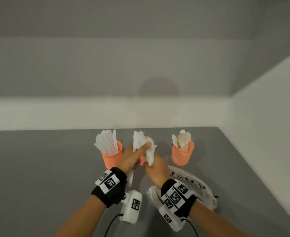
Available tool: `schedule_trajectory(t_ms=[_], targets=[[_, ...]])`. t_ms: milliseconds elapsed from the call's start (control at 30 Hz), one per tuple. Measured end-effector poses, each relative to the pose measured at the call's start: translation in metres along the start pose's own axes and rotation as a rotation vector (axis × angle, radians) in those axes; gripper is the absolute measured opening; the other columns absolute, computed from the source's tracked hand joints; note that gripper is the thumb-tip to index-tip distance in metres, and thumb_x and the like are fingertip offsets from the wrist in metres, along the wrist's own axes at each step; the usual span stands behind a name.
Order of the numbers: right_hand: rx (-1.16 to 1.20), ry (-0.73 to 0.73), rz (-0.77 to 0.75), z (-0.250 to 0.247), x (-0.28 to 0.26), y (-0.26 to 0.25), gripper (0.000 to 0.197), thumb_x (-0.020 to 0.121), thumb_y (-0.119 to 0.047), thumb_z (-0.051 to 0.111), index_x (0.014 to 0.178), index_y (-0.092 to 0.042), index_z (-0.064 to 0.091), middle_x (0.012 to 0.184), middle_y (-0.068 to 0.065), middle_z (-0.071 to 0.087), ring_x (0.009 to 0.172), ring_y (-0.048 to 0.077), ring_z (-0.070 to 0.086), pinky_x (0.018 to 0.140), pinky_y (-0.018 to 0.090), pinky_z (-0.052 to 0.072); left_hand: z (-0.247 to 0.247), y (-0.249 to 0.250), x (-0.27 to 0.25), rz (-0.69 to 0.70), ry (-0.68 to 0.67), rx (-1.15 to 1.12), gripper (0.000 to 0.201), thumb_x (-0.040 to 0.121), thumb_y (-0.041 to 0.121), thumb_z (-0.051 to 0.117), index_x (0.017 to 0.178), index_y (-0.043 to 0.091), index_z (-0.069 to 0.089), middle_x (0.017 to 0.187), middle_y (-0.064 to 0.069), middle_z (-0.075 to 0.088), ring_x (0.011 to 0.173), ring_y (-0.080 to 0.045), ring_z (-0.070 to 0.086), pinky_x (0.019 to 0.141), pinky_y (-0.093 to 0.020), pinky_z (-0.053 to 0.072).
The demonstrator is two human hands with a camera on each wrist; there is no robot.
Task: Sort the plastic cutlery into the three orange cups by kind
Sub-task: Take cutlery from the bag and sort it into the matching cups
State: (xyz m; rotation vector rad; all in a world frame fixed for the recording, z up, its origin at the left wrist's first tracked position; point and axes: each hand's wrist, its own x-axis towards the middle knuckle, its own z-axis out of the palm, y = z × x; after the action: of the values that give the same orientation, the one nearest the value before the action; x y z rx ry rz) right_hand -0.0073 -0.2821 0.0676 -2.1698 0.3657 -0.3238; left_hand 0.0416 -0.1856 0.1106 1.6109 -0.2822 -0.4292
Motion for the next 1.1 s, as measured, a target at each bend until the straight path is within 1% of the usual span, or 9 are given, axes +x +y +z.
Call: schedule_trajectory(t_ms=[100,233,333,467,567,700,833,1033,1100], targets=[[-0.083,-0.060,-0.051,0.003,-0.010,-0.008,0.049,0.087,-0.018,0.054,0.132,-0.015,0.035,0.104,0.006,0.066,0.093,0.026,0.065,0.067,0.027,0.043,0.011,0.000,-0.001,0.014,0.049,-0.144,0.022,0.084,0.015,0.067,0.096,0.002,0.055,0.052,0.006,0.058,0.037,0.000,0.052,0.036,-0.010,0.035],[0.155,-0.233,-0.017,-0.007,-0.009,-0.010,0.047,0.081,-0.012,0.062,0.126,-0.012,0.046,0.102,0.002,0.065,0.089,0.013,0.062,0.075,0.024,0.050,0.000,-0.002,0.005,-0.057,0.022,-0.138,0.031,0.081,0.017,0.068,0.106,0.003,0.058,0.082,-0.010,0.066,0.065,-0.014,0.067,0.051,-0.020,0.050],[0.482,-0.485,0.165,-0.020,-0.007,-0.012,0.029,0.083,-0.008,0.063,0.111,-0.008,0.058,0.083,0.000,0.066,0.073,0.006,0.063,0.068,0.018,0.052,-0.008,0.000,0.006,-0.066,-0.089,-0.095,0.026,0.080,0.028,0.068,0.093,0.008,0.058,0.068,-0.008,0.056,0.047,-0.010,0.053,0.040,-0.016,0.036],[0.820,-0.675,0.325,-0.025,-0.013,-0.017,0.021,0.072,-0.010,0.057,0.093,-0.008,0.056,0.061,0.005,0.066,0.055,0.014,0.065,0.054,0.024,0.053,-0.007,0.009,0.000,-0.046,-0.215,-0.048,0.026,0.089,0.026,0.057,0.071,0.009,0.054,0.044,0.005,0.051,0.031,-0.003,0.033,0.032,-0.013,0.021],[0.876,-0.576,0.370,-0.019,-0.015,-0.017,0.006,0.083,-0.007,0.057,0.086,-0.009,0.052,0.051,0.001,0.053,0.039,0.011,0.048,0.045,0.022,0.046,-0.006,0.011,-0.001,-0.073,-0.169,-0.042,0.035,0.089,0.039,0.053,0.068,0.010,0.054,0.039,0.008,0.045,0.032,-0.002,0.032,0.033,-0.012,0.021],[0.832,-0.325,0.318,-0.007,-0.012,-0.010,0.011,0.089,-0.016,0.060,0.096,-0.010,0.053,0.049,0.000,0.044,0.034,0.010,0.037,0.037,0.020,0.034,-0.012,0.004,0.008,-0.121,0.085,-0.204,0.039,0.086,0.051,0.051,0.073,0.014,0.051,0.055,0.000,0.038,0.034,-0.005,0.026,0.032,-0.015,0.019],[0.789,-0.214,0.257,-0.010,-0.009,-0.008,0.008,0.090,-0.019,0.059,0.090,-0.011,0.056,0.053,0.002,0.046,0.034,0.010,0.037,0.036,0.021,0.032,-0.009,0.005,0.003,-0.075,0.155,-0.192,0.031,0.087,0.039,0.058,0.088,0.008,0.057,0.072,-0.004,0.050,0.040,-0.007,0.037,0.032,-0.013,0.026],[0.729,-0.182,0.235,-0.008,-0.010,-0.011,0.013,0.087,-0.024,0.064,0.086,-0.013,0.057,0.055,0.005,0.044,0.033,0.008,0.038,0.035,0.019,0.031,0.004,0.004,-0.003,0.018,0.119,-0.107,0.012,0.087,0.018,0.062,0.080,0.009,0.059,0.044,0.010,0.057,0.036,0.002,0.051,0.035,-0.008,0.034],[0.759,-0.175,0.249,-0.008,-0.010,-0.011,0.013,0.087,-0.025,0.064,0.088,-0.013,0.057,0.055,0.004,0.044,0.034,0.008,0.038,0.035,0.019,0.032,0.004,0.004,-0.002,0.001,0.115,-0.144,0.008,0.088,0.015,0.061,0.086,0.007,0.061,0.052,0.007,0.060,0.039,0.002,0.055,0.037,-0.008,0.037]])
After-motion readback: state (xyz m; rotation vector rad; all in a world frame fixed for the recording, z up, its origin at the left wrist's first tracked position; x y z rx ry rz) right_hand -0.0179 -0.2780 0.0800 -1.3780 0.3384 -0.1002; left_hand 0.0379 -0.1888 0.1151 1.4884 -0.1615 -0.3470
